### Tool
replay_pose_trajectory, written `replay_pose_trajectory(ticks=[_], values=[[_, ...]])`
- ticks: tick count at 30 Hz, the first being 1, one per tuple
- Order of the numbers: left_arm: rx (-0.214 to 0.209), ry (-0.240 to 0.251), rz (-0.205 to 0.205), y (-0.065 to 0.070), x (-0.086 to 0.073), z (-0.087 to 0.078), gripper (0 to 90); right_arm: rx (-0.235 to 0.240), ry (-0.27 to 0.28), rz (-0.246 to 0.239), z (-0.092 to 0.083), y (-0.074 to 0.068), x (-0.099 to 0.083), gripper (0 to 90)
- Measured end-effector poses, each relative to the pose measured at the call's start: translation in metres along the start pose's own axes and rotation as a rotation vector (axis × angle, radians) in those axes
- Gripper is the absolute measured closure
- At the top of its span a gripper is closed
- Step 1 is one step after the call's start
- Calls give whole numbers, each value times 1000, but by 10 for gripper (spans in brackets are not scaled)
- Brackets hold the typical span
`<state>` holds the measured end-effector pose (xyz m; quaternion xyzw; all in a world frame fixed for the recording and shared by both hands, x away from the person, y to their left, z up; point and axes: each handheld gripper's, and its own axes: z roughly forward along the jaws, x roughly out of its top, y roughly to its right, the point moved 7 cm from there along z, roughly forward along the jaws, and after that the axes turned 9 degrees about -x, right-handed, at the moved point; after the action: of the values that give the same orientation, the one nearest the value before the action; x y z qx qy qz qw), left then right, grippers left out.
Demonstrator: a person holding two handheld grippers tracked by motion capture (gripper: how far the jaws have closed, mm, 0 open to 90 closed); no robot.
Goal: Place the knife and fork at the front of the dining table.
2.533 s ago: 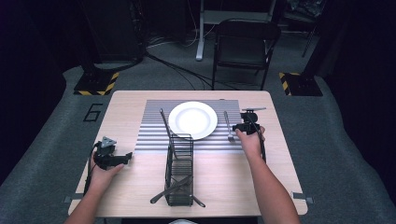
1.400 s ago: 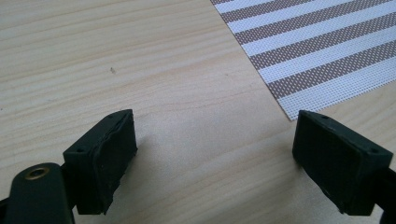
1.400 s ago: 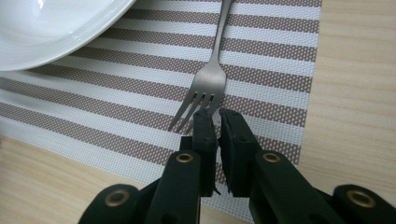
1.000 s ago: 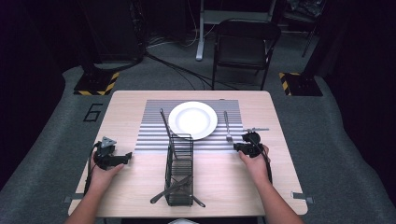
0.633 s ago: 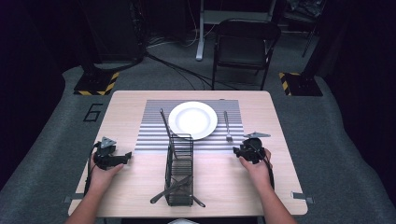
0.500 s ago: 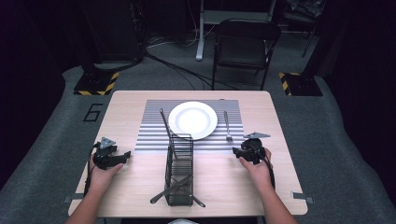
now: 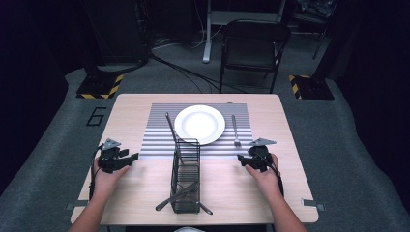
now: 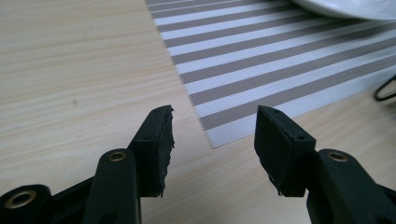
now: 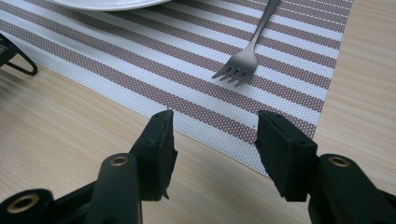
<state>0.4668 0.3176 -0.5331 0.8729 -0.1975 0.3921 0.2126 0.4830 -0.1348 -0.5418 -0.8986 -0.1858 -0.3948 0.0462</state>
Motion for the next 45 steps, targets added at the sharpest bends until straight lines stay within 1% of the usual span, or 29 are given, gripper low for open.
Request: replay_pose_trajectory(ticks=[1, 2, 6, 8, 10, 11, 12, 14, 16, 17, 18, 19, 20, 21, 22, 23, 26, 27, 28, 30, 31, 32, 35, 36, 37, 38, 40, 41, 45], values=[[-8, 2, 6, 5, 3, 0, 467, 0, -2, -2, 0, 1, 0, 463], [-17, -10, 11, 7, 4, -1, 467, 0, -2, -2, 0, 1, 0, 463], [-41, -14, 40, 20, 14, -3, 465, -1, -2, 1, 0, 1, 0, 467], [-49, -22, 51, 25, 20, -5, 465, 3, -22, 11, -2, 0, -1, 480], [-60, -18, 56, 30, 27, -7, 464, 10, -41, 26, -2, 1, -1, 491], [-60, -11, 67, 33, 30, -7, 466, 18, -51, 48, -2, 0, -1, 500], [-69, -18, 66, 35, 34, -8, 468, 24, -53, 43, -3, 1, -1, 499], [-84, -25, 73, 41, 40, -9, 486, 39, -31, 57, -6, 3, 2, 500], [-102, -15, 74, 49, 47, -9, 491, 39, -23, 57, -7, 4, 2, 501], [-112, -25, 82, 52, 50, -9, 494, 37, -7, 57, -10, 5, 4, 490], [-115, -26, 89, 54, 52, -9, 497, 37, 2, 57, -11, 5, 5, 481], [-121, -20, 95, 57, 55, -9, 499, 36, 7, 67, -12, 5, 6, 479], [-127, -26, 103, 61, 58, -9, 500, 43, 14, 64, -13, 5, 7, 471], [-129, -21, 109, 65, 61, -8, 502, 52, 18, 75, -14, 4, 7, 469], [-136, -27, 119, 67, 63, -9, 503, 58, 19, 79, -14, 4, 8, 453], [-140, -27, 128, 71, 66, -9, 503, 69, 16, 74, -14, 4, 7, 441], [-165, -17, 145, 82, 75, -9, 503, 90, 16, 77, -15, 1, 7, 427], [-172, -19, 153, 86, 77, -10, 503, 91, 12, 63, -14, -1, 7, 427], [-179, -14, 160, 89, 80, -10, 503, 91, 12, 63, -14, -1, 7, 427], [-187, -11, 183, 95, 85, -11, 503, 82, 4, 36, -13, -1, 7, 427], [-195, -15, 190, 99, 88, -11, 502, 77, -3, 35, -13, -2, 6, 427], [-200, -12, 195, 102, 90, -12, 503, 74, -5, 19, -13, -3, 6, 428], [-211, -15, 210, 110, 97, -12, 503, 74, -7, 21, -13, -4, 6, 436], [-210, -14, 207, 112, 99, -12, 507, 71, -2, 20, -13, -3, 7, 452], [-216, -18, 205, 114, 100, -12, 514, 72, 7, 28, -13, -3, 8, 467], [-219, -16, 211, 116, 102, -12, 517, 70, 13, 42, -15, -3, 8, 475], [-234, -17, 210, 120, 105, -11, 531, 73, 30, 46, -16, -1, 10, 484], [-239, -21, 215, 123, 106, -11, 533, 76, 32, 48, -16, -1, 10, 488], [-238, -22, 228, 127, 109, -7, 535, 75, 28, 54, -16, -1, 9, 484]])
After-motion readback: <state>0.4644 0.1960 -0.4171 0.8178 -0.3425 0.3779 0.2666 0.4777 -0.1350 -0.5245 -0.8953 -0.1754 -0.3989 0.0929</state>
